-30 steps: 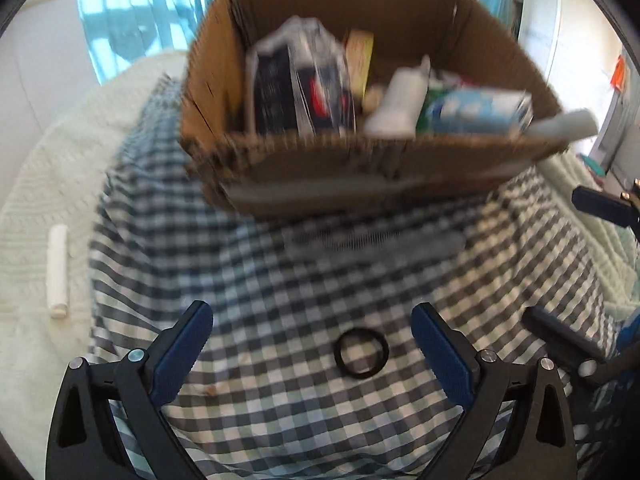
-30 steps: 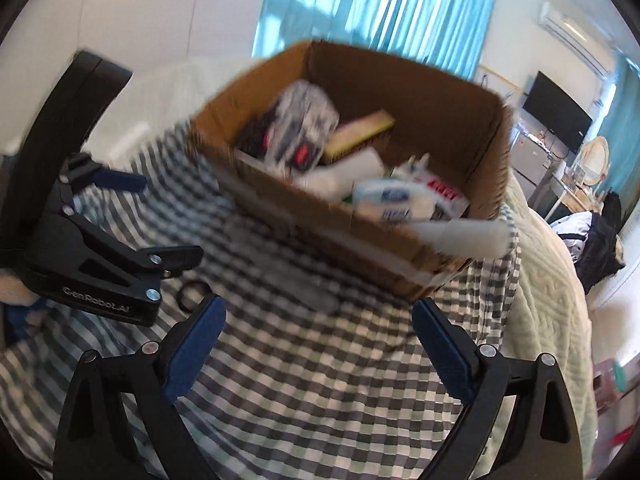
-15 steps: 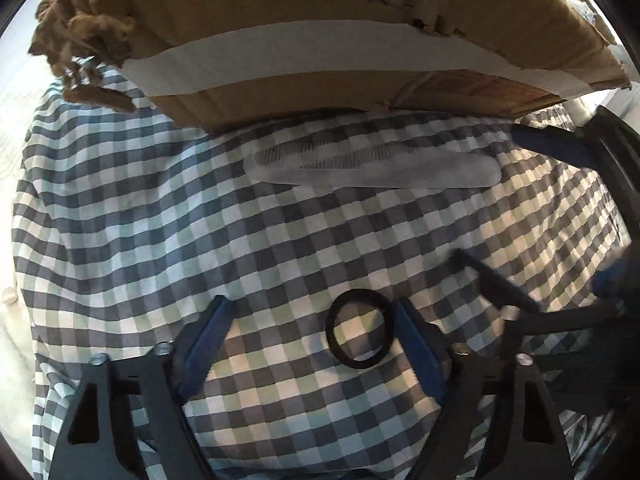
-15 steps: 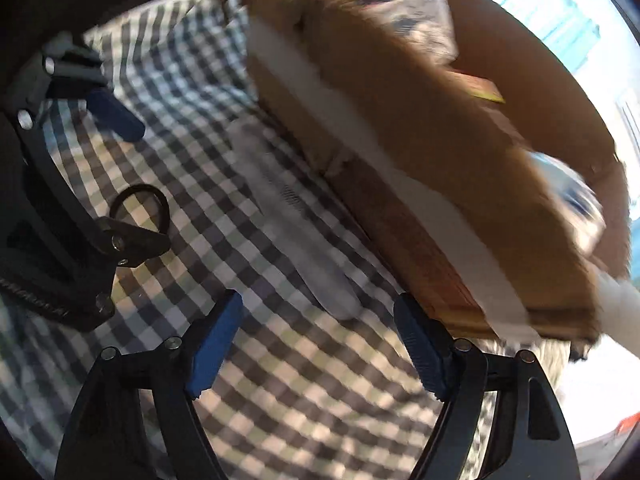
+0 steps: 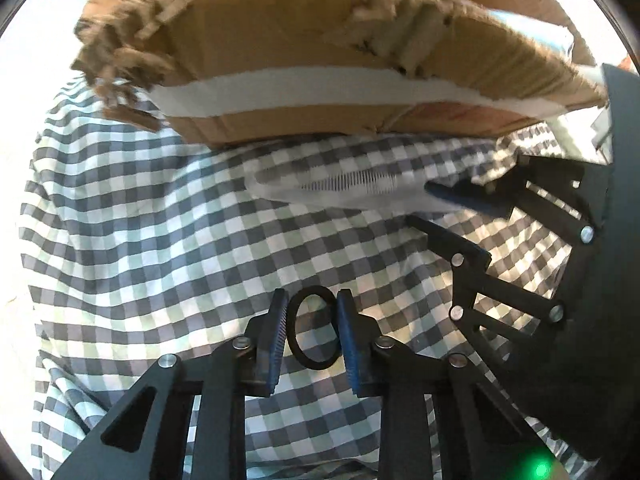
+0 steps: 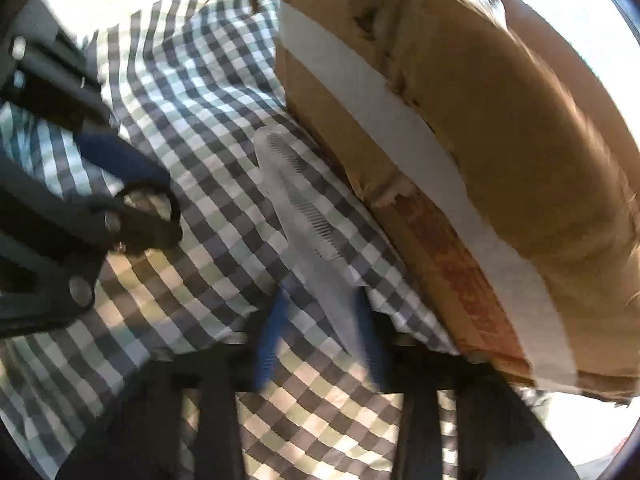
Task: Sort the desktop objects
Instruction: 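Reach the left tool to the black rubber ring and close on it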
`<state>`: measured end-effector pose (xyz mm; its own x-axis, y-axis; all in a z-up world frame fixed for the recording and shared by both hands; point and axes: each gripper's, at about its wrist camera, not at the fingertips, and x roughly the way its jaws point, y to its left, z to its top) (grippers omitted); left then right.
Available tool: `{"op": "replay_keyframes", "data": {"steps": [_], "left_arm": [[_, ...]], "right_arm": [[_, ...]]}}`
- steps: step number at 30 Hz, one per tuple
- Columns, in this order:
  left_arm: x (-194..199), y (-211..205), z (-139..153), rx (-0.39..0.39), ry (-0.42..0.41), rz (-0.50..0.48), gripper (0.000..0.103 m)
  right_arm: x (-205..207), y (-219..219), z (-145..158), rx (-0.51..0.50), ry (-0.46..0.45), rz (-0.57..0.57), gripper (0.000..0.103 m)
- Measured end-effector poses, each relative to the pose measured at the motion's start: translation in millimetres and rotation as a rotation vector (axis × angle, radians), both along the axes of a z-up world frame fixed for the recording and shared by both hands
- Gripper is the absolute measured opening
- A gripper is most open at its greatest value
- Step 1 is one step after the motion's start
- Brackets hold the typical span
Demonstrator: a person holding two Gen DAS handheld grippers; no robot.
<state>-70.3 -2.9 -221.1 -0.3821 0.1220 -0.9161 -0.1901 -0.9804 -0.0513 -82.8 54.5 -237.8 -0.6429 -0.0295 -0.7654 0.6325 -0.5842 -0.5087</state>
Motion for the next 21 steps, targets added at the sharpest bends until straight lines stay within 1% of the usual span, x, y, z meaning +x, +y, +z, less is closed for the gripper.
{"op": "replay_keyframes", "data": {"steps": [2,4,7,10,13,16,18,20,21], "left_arm": [[5.1,-3.2,7.2,0.008,0.021,0.010,0.024],[10.0,-4.6,13.7,0.011,0.043,0.014,0.023],[19.7,-5.0,25.5,0.012,0.089,0.013,0.019],[30.3,-3.5,37.0,0.002,0.137,0.006,0.018],[39.3,-5.1,47.9,-0.003,0.186,0.003,0.017],[42.8,-17.6,58.4,-0.001,0.233,0.008,0.017],[34.0,-23.2,67.9,-0.002,0.262,0.015,0.016],[36.0,-20.7,70.4,0.005,0.288,0.021,0.015],[28.1,-8.9,62.8,0.004,0.298,0.025,0.015]], "right_arm": [[0.3,4.7,4.6,-0.027,-0.022,-0.021,0.008],[1.3,11.2,10.7,-0.064,-0.052,-0.041,0.000],[11.8,14.6,13.4,-0.054,-0.066,-0.049,0.000],[24.0,16.2,20.8,-0.058,-0.059,-0.053,0.000],[32.0,24.0,36.5,-0.104,-0.041,-0.080,0.000],[41.4,33.8,55.8,-0.157,-0.011,-0.105,0.000],[48.7,39.9,68.6,-0.192,0.007,-0.115,0.000],[56.1,45.7,81.2,-0.229,0.030,-0.122,0.000],[58.8,48.6,86.5,-0.248,0.033,-0.124,0.000]]}}
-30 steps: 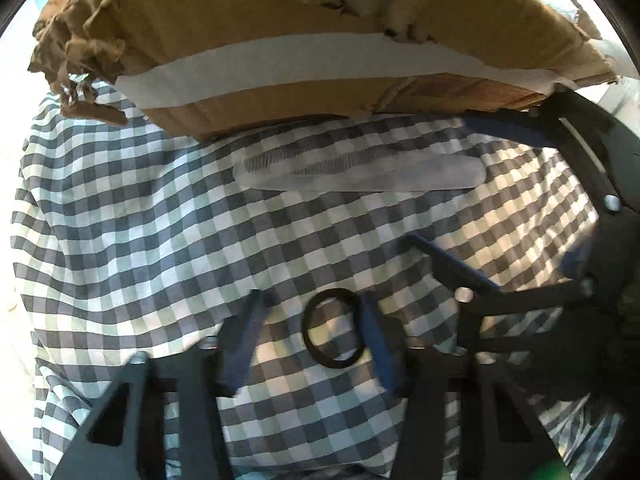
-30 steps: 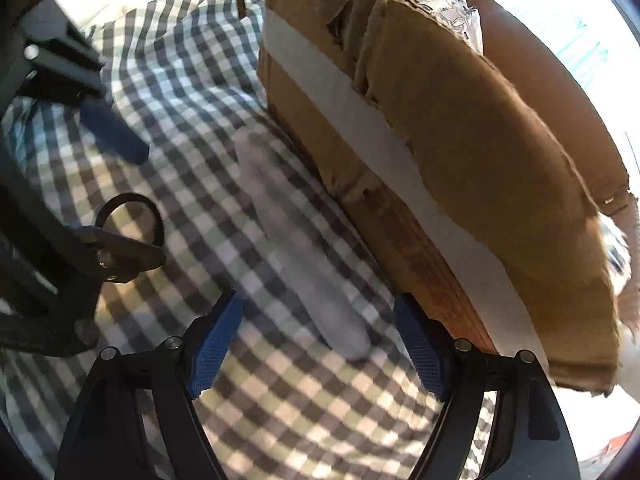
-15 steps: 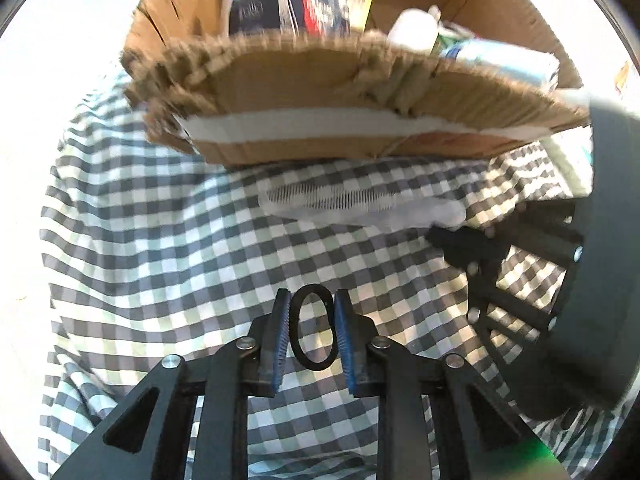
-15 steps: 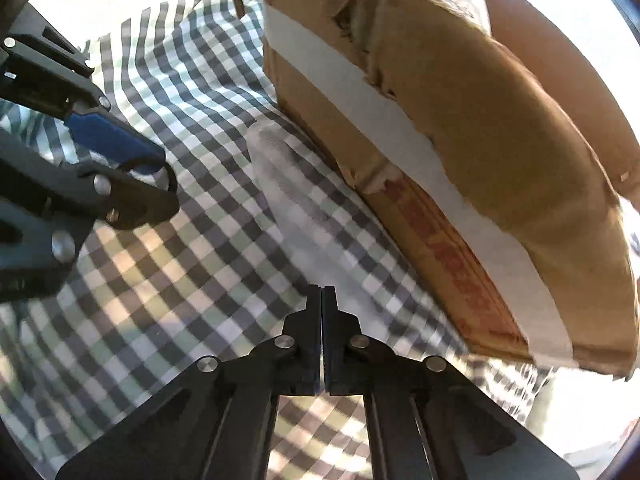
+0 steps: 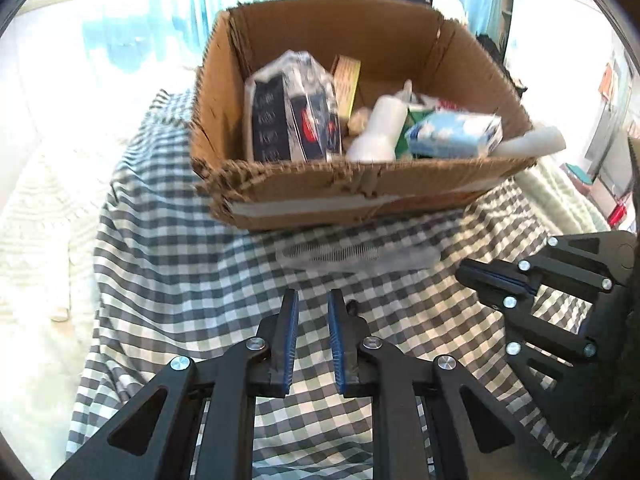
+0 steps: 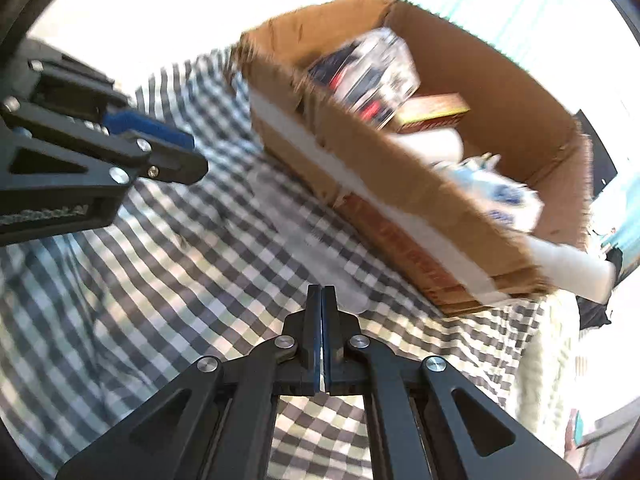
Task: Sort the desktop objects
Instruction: 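Grasp the white comb with the right tool while the left tool holds the black ring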
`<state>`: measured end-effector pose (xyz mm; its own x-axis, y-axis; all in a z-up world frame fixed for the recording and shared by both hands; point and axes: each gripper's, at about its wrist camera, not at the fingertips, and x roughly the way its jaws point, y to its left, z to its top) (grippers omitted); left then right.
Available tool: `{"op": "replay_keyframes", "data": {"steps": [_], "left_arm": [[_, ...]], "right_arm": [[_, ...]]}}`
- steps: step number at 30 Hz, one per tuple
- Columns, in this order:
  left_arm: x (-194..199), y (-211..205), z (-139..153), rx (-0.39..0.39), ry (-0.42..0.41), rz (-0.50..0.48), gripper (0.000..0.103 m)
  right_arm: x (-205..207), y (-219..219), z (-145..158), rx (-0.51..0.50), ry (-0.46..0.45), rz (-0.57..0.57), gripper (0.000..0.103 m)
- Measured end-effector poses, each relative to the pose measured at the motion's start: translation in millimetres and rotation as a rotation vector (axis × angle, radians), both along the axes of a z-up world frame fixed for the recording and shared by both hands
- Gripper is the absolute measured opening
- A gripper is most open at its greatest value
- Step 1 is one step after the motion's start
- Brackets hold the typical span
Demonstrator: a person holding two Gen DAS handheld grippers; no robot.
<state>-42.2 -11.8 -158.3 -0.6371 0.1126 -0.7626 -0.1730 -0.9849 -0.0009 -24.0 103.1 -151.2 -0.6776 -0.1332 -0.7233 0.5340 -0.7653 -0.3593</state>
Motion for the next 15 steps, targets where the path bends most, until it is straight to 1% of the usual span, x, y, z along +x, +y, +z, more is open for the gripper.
{"op": "replay_keyframes", "data": {"steps": [2,5,6,7,8,9,10,11,12,13,14,15], "left_arm": [[4.6,-5.1,8.5,0.008,0.034,0.009,0.014],[8.5,-7.6,12.5,0.021,0.080,0.022,0.014],[7.8,-6.1,12.4,0.023,0.088,0.024,0.014],[7.8,-6.4,13.8,0.027,0.095,0.024,0.014],[7.2,-6.5,14.6,0.030,0.100,0.023,0.014],[7.2,-7.1,15.3,0.031,0.106,0.023,0.014],[6.4,-7.3,15.7,0.033,0.108,0.020,0.014],[5.1,-6.6,15.0,0.039,0.101,0.012,0.014],[4.3,-6.5,14.2,0.045,0.085,-0.001,0.014],[0.5,-4.6,9.0,0.052,0.051,-0.022,0.014],[-2.7,-3.3,3.5,0.059,0.024,-0.032,0.016],[-6.0,-1.8,-1.4,0.064,-0.005,-0.042,0.017]], "right_arm": [[7.5,5.6,9.4,-0.030,0.023,-0.012,0.000],[19.1,-2.7,20.1,-0.060,0.036,-0.024,0.000],[21.1,6.7,15.8,-0.062,0.027,-0.026,0.000],[9.4,10.4,12.3,-0.066,0.005,-0.020,0.000],[0.5,1.5,3.1,-0.060,-0.018,-0.015,0.000],[-5.0,-2.7,-7.8,-0.036,-0.024,-0.021,0.000],[-14.5,-13.2,-25.6,-0.013,-0.025,-0.022,0.001],[-18.6,-15.9,-33.1,0.006,-0.032,-0.016,0.003],[-25.2,-17.8,-42.0,0.027,-0.037,-0.012,0.007],[-28.4,-20.2,-46.6,0.054,-0.031,-0.008,0.023],[-33.3,-22.5,-51.6,0.084,-0.015,-0.002,0.042],[-37.0,-23.6,-54.1,0.097,-0.009,0.005,0.048]]}}
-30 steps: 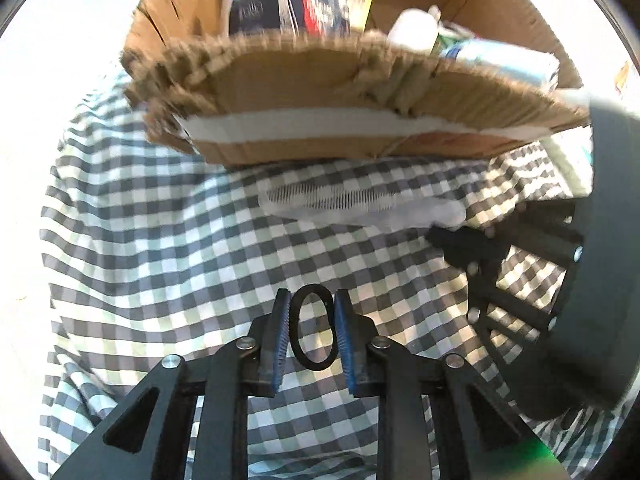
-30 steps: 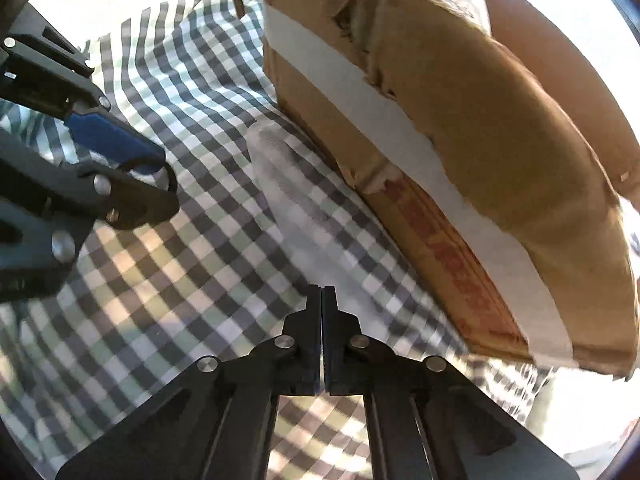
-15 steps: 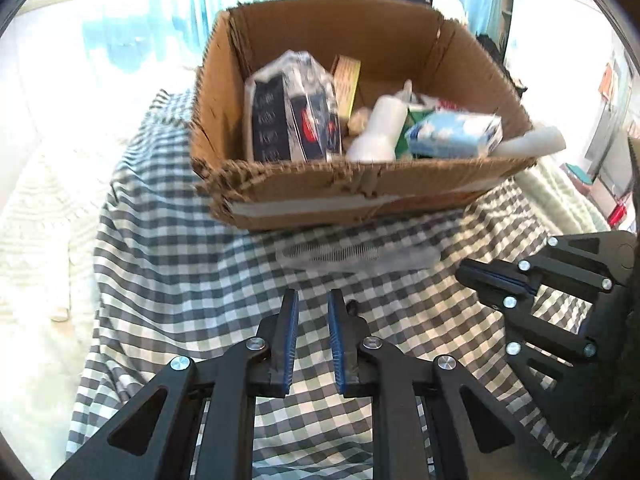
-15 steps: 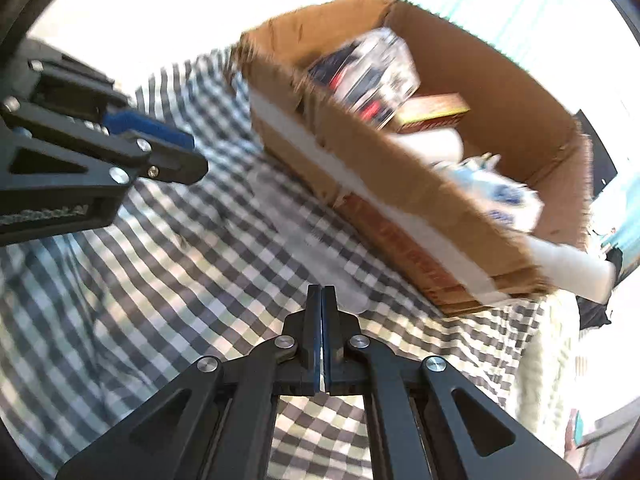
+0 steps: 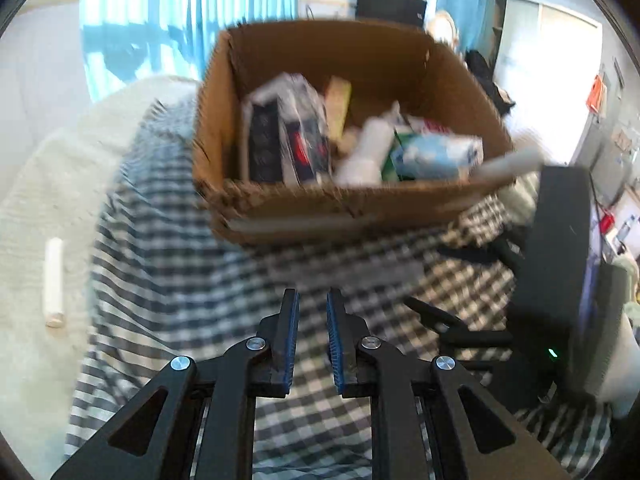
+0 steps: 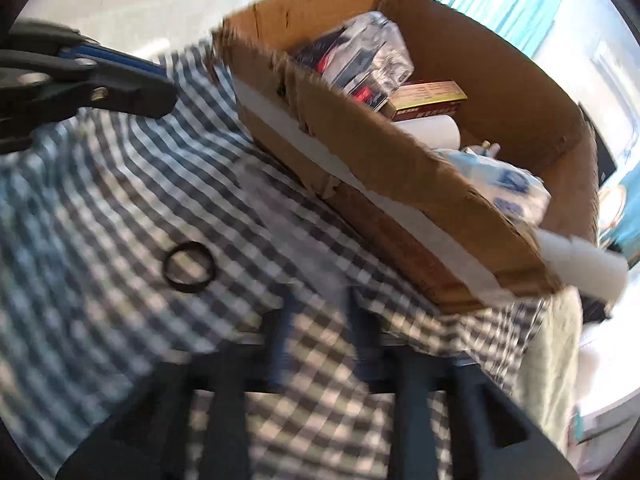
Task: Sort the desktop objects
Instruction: 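Grasp the white comb with the right tool while the left tool holds the black ring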
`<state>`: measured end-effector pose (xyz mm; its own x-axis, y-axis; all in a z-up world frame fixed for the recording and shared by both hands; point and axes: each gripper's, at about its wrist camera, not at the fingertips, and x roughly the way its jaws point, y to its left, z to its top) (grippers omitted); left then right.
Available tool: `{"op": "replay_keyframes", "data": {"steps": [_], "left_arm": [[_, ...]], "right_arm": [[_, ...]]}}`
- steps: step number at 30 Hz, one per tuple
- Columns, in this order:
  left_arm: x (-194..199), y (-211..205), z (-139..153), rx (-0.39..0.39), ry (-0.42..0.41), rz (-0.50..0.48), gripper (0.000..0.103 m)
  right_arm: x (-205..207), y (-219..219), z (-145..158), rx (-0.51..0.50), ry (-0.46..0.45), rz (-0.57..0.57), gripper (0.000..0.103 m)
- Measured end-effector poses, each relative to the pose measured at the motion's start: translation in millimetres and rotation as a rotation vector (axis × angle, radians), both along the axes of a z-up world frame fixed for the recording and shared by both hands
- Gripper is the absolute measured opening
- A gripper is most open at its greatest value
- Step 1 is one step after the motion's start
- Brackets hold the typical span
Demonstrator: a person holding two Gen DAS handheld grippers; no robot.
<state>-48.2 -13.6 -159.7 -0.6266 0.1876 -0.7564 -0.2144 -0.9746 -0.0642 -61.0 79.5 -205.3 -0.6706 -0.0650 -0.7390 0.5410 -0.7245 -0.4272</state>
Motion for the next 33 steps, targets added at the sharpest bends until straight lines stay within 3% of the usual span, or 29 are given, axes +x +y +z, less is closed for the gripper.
{"op": "replay_keyframes", "data": {"steps": [1,2,4,8,12,15,16,17,18,19,21,25,27,29,33], "left_arm": [[-3.6,1.4,-5.5,0.007,-0.033,-0.013,0.027],[-8.5,2.8,-12.4,0.016,-0.078,-0.023,0.053],[-14.9,6.2,-22.9,0.009,-0.125,-0.036,0.077],[-29.0,14.9,-43.2,-0.001,-0.235,-0.069,0.083],[-44.6,30.2,-69.8,-0.040,-0.347,-0.108,0.083],[-51.0,33.6,-75.8,-0.029,-0.344,-0.110,0.083],[-52.1,33.8,-76.6,-0.027,-0.339,-0.108,0.082],[-52.8,33.7,-77.7,-0.017,-0.340,-0.111,0.074],[-54.6,34.3,-78.8,-0.007,-0.344,-0.117,0.061],[-54.9,34.1,-79.5,-0.006,-0.341,-0.114,0.038],[-55.9,32.6,-78.4,-0.002,-0.339,-0.119,0.035],[-50.7,29.3,-76.8,0.004,-0.333,-0.129,0.006],[-45.5,25.2,-70.6,0.019,-0.305,-0.128,0.006],[-40.9,20.2,-63.0,0.032,-0.272,-0.124,0.005],[-29.1,8.6,-45.5,0.064,-0.193,-0.115,0.005]], "right_arm": [[-4.9,-0.8,-2.5,0.008,-0.002,0.005,0.052],[-12.6,-1.2,-5.8,0.012,-0.012,0.013,0.052],[-21.7,-2.3,-10.7,0.023,-0.033,0.035,0.052],[-40.6,-6.2,-22.5,0.063,-0.093,0.102,0.052],[-55.9,-11.2,-24.8,0.037,-0.131,0.154,0.052],[-61.9,-13.8,-28.9,0.033,-0.114,0.156,0.050],[-63.0,-13.6,-28.9,0.032,-0.112,0.153,0.049],[-63.8,-13.5,-28.2,0.032,-0.110,0.150,0.047],[-64.1,-13.7,-27.7,0.031,-0.109,0.149,0.047],[-65.4,-13.8,-27.7,0.030,-0.111,0.150,0.045],[-66.4,-15.6,-26.0,0.027,-0.126,0.151,0.044],[-61.6,-16.2,-21.8,0.012,-0.179,0.173,0.032],[-54.9,-14.9,-19.5,0.001,-0.211,0.175,0.023],[-45.3,-14.1,-17.4,-0.015,-0.237,0.173,0.004],[-31.3,-8.4,-8.2,-0.035,-0.217,0.151,0.003]]}}
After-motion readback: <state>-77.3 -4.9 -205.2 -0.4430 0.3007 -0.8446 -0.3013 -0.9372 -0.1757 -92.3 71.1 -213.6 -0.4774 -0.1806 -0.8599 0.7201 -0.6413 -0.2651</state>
